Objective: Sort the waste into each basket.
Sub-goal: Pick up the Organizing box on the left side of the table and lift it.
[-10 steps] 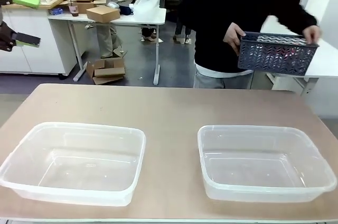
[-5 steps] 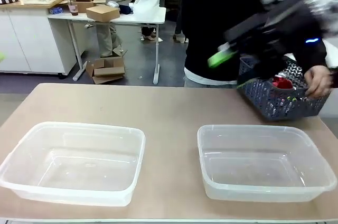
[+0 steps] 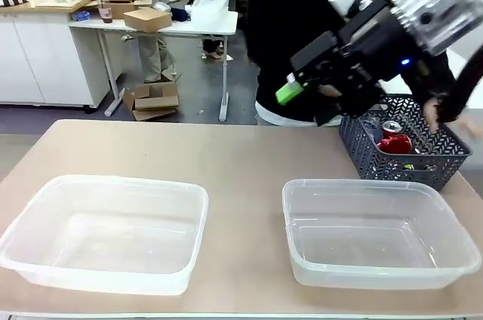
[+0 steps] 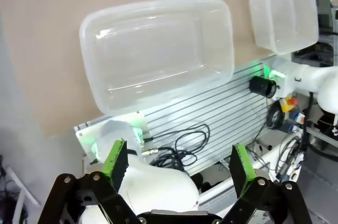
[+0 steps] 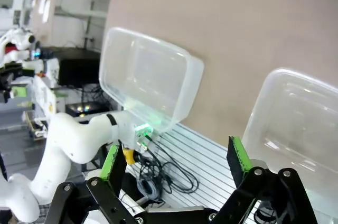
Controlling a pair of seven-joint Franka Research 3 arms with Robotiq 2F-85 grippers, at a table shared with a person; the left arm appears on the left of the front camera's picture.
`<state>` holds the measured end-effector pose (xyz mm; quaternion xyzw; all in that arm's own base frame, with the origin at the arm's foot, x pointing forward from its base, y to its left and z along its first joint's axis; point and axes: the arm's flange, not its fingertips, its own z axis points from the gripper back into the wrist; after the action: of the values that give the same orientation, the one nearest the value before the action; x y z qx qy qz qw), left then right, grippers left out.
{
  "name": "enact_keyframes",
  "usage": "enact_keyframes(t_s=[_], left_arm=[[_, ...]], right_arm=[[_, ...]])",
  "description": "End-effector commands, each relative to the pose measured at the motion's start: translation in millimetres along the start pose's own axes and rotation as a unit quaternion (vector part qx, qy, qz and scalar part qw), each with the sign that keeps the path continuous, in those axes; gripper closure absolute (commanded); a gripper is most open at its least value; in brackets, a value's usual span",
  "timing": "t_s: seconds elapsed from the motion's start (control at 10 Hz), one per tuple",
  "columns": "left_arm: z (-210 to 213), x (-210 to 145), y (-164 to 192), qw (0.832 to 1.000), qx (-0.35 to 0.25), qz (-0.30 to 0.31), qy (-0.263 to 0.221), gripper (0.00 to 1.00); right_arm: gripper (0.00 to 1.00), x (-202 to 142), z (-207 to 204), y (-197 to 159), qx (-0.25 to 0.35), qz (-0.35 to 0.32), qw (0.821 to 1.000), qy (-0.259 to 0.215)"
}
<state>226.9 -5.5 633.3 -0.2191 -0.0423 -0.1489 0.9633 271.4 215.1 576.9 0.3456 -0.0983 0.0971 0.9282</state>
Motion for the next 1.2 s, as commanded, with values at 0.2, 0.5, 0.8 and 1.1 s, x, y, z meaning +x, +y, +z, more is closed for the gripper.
enact_keyframes(t_s=[0.2, 0.5, 0.8, 1.1], left_arm=[[0.1, 2.3, -0.1, 1.000, -0.013, 0.007, -0.009, 0.00], [-21.6, 11.2, -13.4, 0.997, 0.039, -0.036, 0.062, 0.00], [-108.3, -20.4, 15.0, 0.981, 0.113, 0.049, 0.146, 0.00], [-176.5, -36.1, 61.7, 0.975, 0.148, 0.117, 0.118, 0.00]], right_arm=[[0.00, -10.3, -1.4, -1.3, -0.001, -0.005, 1.000, 0.001], [0.00, -1.1, -42.8, 7.7, -0.031, -0.004, 0.999, 0.023], [0.00, -16.7, -165.8, 14.3, -0.088, -0.040, 0.991, 0.097], [0.00, -30.2, -243.9, 12.5, -0.122, -0.031, 0.990, 0.068]])
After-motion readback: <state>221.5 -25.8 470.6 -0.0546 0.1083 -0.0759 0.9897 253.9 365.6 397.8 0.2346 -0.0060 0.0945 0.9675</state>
